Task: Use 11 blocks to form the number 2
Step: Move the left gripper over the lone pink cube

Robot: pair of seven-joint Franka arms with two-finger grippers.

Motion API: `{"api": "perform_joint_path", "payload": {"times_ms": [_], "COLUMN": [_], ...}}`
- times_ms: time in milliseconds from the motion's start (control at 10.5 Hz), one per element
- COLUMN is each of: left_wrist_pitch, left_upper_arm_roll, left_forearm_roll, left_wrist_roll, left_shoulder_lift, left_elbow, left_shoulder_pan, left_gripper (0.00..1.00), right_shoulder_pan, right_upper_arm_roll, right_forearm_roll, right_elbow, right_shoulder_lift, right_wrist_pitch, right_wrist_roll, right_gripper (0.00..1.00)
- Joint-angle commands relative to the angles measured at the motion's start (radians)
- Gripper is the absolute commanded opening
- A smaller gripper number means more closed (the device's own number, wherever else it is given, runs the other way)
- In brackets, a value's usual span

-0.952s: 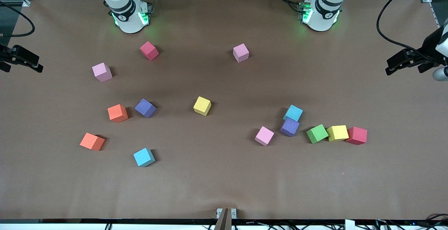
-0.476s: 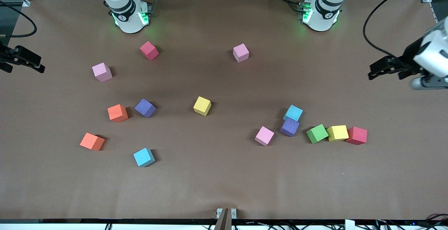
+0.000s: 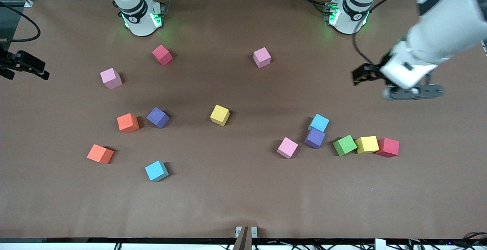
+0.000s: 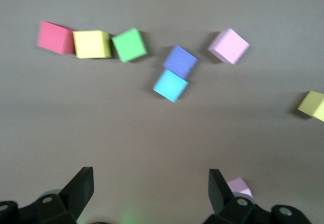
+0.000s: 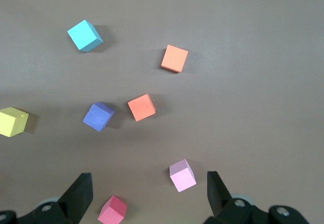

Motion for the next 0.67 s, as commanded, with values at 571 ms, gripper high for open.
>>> {"api": "perform_joint_path", "payload": {"times_ms": [571], "left_wrist_pitch": [0.152], "left_upper_arm_roll": [-0.018], "left_forearm_roll": [-0.021], "left_wrist_roll": [-0.329], "left_shoulder_lift": [0.086], "left_elbow": [-0.104], "left_shoulder_pan": [-0.277], "left_gripper": [1.00], "right_shoulder_pan": [-0.004], "right_upper_arm_roll": [0.001], "right_forearm_roll": [-0.005], "right_elbow": [-0.009], "right_shoulder_lift": [0.008], "right_wrist_pitch": [0.013], "right_wrist_roll": [0.017], "right_gripper": [1.00]}}
